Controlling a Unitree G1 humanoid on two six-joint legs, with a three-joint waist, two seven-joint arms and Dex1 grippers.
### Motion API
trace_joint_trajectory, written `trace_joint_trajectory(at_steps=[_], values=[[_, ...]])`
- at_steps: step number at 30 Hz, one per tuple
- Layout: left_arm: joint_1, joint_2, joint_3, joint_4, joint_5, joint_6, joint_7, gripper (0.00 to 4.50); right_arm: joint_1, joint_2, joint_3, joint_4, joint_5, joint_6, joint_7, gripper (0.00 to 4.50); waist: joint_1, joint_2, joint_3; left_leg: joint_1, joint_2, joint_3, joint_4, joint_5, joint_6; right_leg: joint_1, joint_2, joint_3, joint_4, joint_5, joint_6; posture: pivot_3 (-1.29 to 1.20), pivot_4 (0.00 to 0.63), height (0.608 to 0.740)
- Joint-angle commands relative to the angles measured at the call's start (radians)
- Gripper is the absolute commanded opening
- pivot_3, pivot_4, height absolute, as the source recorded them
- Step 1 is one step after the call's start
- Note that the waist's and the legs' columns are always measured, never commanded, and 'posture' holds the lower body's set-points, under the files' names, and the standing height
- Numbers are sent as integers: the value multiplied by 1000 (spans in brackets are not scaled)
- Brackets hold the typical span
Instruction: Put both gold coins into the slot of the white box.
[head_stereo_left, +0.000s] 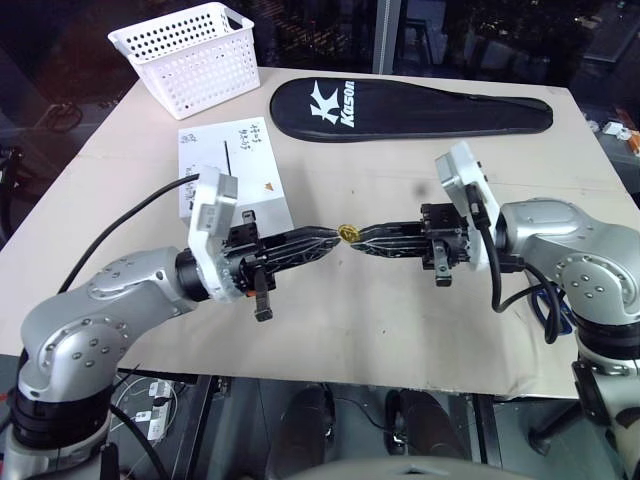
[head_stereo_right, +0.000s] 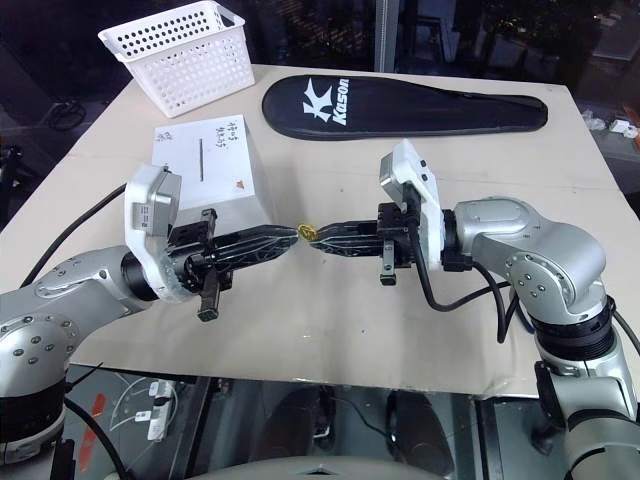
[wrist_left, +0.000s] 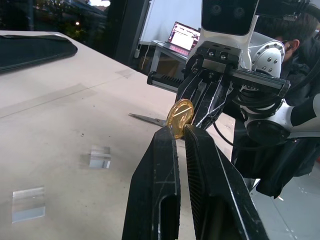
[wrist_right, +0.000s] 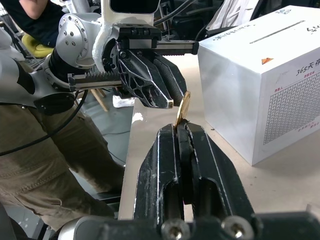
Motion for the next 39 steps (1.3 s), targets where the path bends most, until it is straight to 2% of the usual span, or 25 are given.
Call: trace_joint_trajectory(at_steps=[1,24,39], values=[[-9,2,12,-22,-5,-12,8,325,-11,1,7,-49,27,-12,22,0,0,0,0,0,0,0,0,0,0,0,0,0,0,0,0,0,150,740],[10,9,0,-47,-46,1,-17,325,30,-13,21,-44,-3,-61,52,0,0,0,0,0,0,0,0,0,0,0,0,0,0,0,0,0,150,740],[29,16,-18,-50,23,-16,-82,325,23,-13,19,-49,10,-58,58,0,0,0,0,0,0,0,0,0,0,0,0,0,0,0,0,0,150,740]])
